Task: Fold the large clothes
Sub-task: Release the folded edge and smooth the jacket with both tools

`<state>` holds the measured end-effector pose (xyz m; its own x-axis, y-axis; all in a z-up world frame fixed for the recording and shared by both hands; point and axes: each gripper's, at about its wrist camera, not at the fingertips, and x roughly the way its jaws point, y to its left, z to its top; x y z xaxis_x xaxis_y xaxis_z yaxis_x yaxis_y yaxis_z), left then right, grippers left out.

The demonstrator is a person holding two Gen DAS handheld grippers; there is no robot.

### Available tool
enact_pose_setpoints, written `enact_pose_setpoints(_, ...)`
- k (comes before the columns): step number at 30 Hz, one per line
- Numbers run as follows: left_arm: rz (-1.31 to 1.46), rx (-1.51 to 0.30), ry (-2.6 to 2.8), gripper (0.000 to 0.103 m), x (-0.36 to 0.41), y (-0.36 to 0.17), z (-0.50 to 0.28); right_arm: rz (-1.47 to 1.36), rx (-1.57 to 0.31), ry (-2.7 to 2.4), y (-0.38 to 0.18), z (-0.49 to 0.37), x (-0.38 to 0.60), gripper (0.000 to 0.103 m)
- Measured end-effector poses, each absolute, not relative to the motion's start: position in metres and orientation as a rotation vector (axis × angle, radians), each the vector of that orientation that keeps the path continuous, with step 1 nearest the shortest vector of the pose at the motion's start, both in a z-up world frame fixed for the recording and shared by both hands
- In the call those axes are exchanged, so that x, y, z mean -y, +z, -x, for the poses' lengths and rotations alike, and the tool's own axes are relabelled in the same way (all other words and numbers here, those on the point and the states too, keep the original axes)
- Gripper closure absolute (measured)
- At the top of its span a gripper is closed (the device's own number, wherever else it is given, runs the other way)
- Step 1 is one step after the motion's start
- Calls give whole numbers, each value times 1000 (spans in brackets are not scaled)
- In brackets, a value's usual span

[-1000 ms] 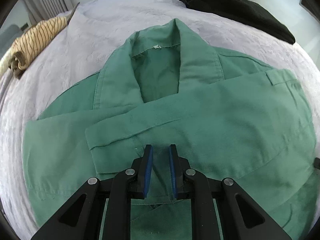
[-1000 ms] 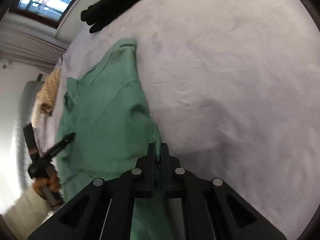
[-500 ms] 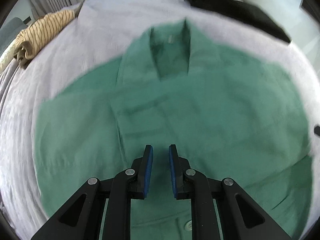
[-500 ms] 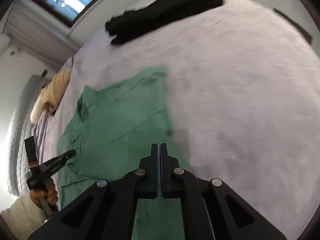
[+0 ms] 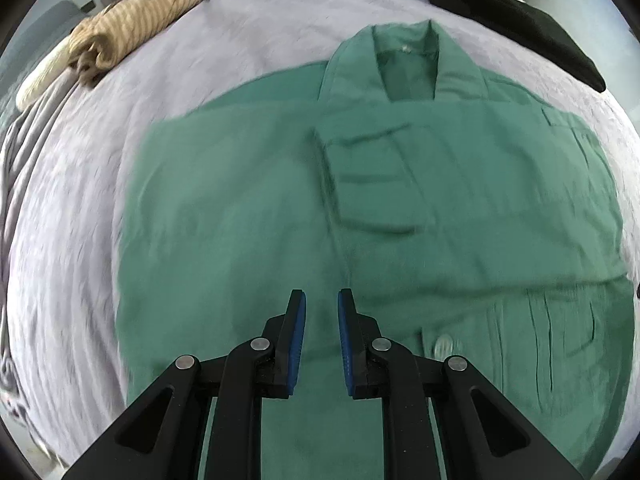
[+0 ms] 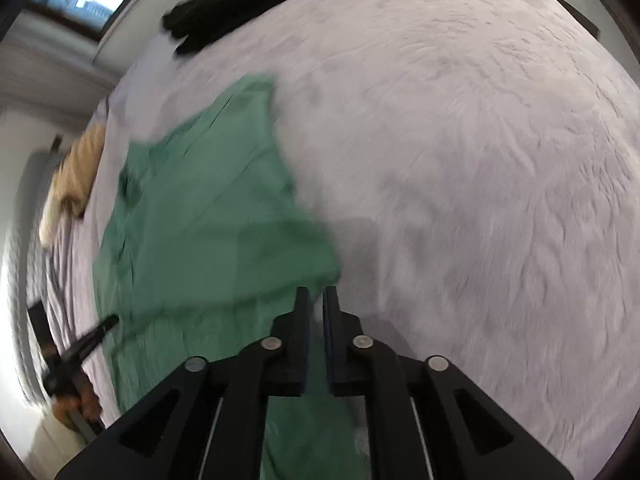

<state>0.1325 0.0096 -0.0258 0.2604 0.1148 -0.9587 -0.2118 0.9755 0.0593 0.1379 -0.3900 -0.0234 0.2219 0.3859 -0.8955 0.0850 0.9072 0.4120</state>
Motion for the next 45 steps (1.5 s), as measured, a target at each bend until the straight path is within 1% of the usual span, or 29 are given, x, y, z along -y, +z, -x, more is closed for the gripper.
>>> enact_pose_setpoints(1,98,-1298,225,85,-9,-25,-127,-401,-1356,231,-21,-133,382,84)
enact_pose_setpoints(3,123,-1313,232,85,-7,-20,-113,-393,-1381,253,-21,-123,369,66)
enact_pose_setpoints(5,137,-1320,239,85,-5,-16,-102,-391,-1400,269,-17,-111,365,55)
enact_pose_setpoints(6,147,-1320,242,85,-6,-13,-96,-388,-1410,277,-15,-108,359,54)
enact_pose_setpoints(7,152,-1320,246,63,-8,-11,-94,-384,-1417,282,-13,-104,356,53)
enact_pose_setpoints(8,155,-1323,259,35,-8,-7,-87,-380,-1423,284,-12,-100,352,52)
enact_pose_setpoints(9,153,-1322,285,2,-9,-3,-80,-377,-1431,288,-10,-97,349,48)
enact_pose_setpoints(10,146,-1297,316,1,-11,3,-75,-377,-1437,294,-7,-94,347,47)
enact_pose_setpoints(12,149,-1297,310,1,-18,8,-67,-367,-1445,307,-1,-89,344,40)
enact_pose_setpoints(16,176,-1315,341,1,-19,17,-45,-343,-1461,314,10,-81,342,36)
enact_pose_setpoints(17,185,-1319,347,1,-21,19,-39,-340,-1462,315,13,-79,341,33)
enact_pose_setpoints(19,195,-1331,352,1,-21,24,-30,-343,-1454,326,20,-75,340,30)
enact_pose_setpoints(20,199,-1336,355,1,-21,25,-23,-345,-1451,330,23,-74,340,19)
enact_pose_setpoints(21,200,-1339,360,1,-22,27,-19,-350,-1440,332,27,-71,341,10)
enact_pose_setpoints(23,202,-1346,363,1,-21,30,-12,-357,-1421,341,33,-66,341,10)
enact_pose_setpoints(24,203,-1351,364,1,-20,32,-7,-363,-1416,349,36,-64,341,7)
enact_pose_setpoints(25,205,-1353,368,1,-19,33,-4,-371,-1418,360,37,-62,342,0)
enact_pose_setpoints(28,214,-1359,376,1,-16,38,7,-379,-1442,384,37,-54,339,0)
enact_pose_setpoints(34,218,-1363,400,1,-15,44,23,-336,-1551,377,25,-44,331,0)
enact_pose_setpoints(45,279,-1375,414,1,-36,41,57,-377,-1613,315,16,-25,330,0)
